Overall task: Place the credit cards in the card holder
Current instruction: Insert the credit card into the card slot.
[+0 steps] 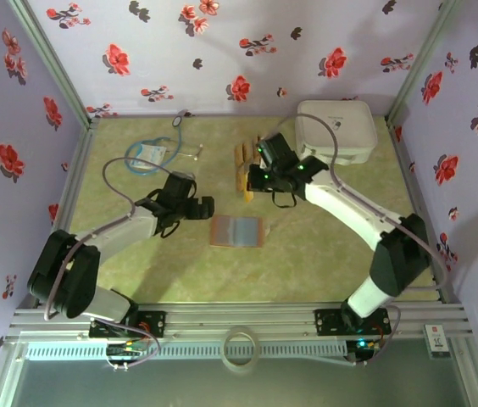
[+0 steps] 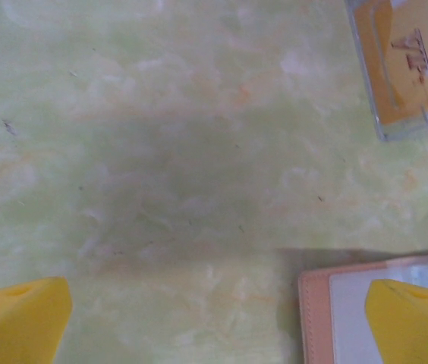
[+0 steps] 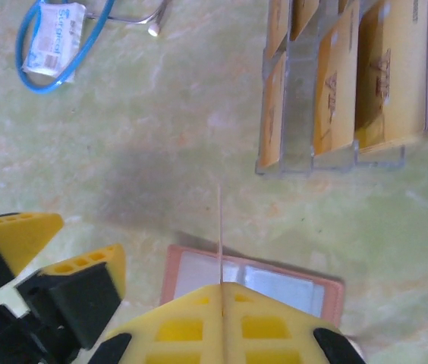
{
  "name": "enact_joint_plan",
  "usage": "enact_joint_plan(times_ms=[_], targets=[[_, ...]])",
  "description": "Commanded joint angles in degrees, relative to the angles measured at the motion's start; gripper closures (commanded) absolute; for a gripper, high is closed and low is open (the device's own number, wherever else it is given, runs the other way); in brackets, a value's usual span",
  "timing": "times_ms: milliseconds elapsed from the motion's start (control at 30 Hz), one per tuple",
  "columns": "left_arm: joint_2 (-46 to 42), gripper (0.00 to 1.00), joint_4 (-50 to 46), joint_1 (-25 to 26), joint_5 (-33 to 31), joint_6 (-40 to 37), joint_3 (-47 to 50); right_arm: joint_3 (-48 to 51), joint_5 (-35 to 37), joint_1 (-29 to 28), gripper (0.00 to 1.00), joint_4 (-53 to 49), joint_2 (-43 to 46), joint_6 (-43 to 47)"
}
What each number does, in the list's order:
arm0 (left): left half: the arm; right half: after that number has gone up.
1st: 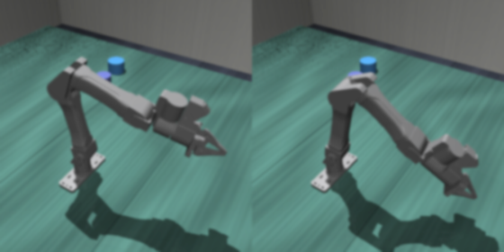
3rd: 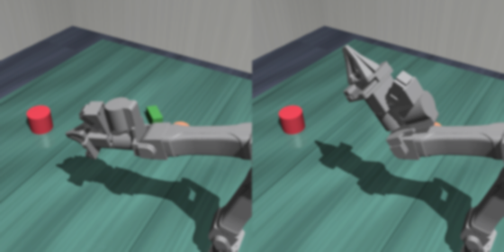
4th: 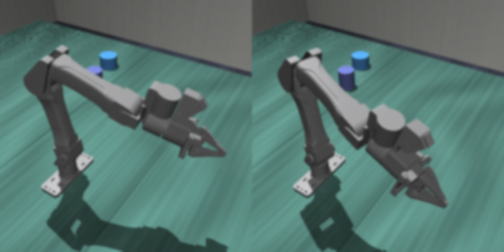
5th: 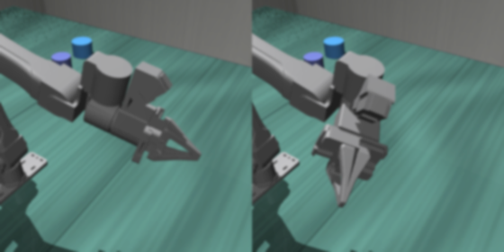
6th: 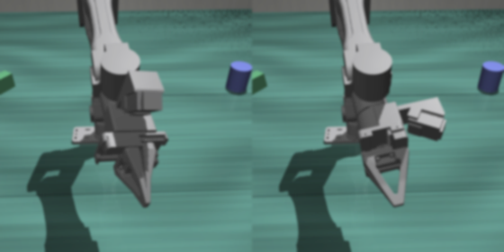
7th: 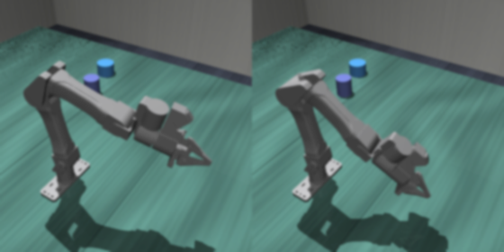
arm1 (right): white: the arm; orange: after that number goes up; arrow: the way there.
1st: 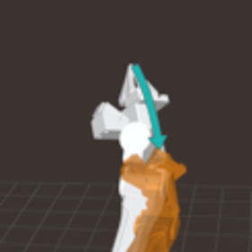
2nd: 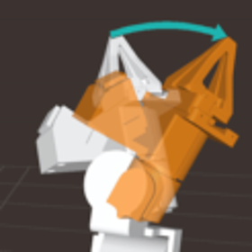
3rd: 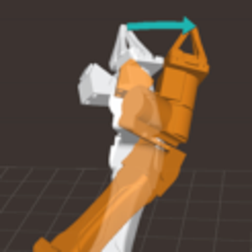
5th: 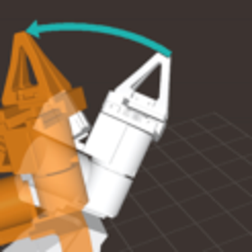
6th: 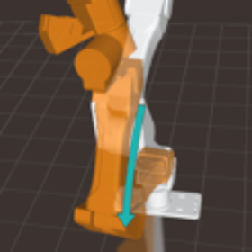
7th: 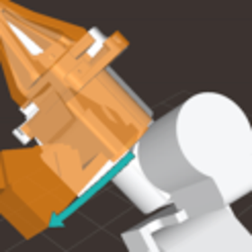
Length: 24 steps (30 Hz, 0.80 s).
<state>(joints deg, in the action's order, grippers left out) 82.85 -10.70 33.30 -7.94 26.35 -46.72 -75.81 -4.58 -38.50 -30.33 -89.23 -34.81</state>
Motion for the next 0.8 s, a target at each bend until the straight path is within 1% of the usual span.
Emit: enact_joint_plan(times_ms=[0,200,367,533,767], targets=[[-0.72,0.00,-3.35,2.10,-4.53,-1.92,1.35,7.05,-3.69,0.18,1.00,11.38,5.81,-5.44],[-0.83,0.00,-3.68,4.72,-7.27,-1.09,2.99,20.70,-5.99,0.31,1.00,21.39,12.87,-9.33],[-1.20,0.00,-3.79,6.17,-8.53,-0.52,3.65,30.84,-9.59,1.06,1.00,32.61,15.10,-13.55],[-1.29,0.00,-3.32,6.74,-8.71,-0.08,4.43,37.86,-12.31,1.66,1.00,42.05,15.58,-16.62],[-0.95,0.00,-3.32,7.26,-9.02,-0.67,4.78,44.11,-12.40,1.70,1.00,50.12,15.45,-19.92]])
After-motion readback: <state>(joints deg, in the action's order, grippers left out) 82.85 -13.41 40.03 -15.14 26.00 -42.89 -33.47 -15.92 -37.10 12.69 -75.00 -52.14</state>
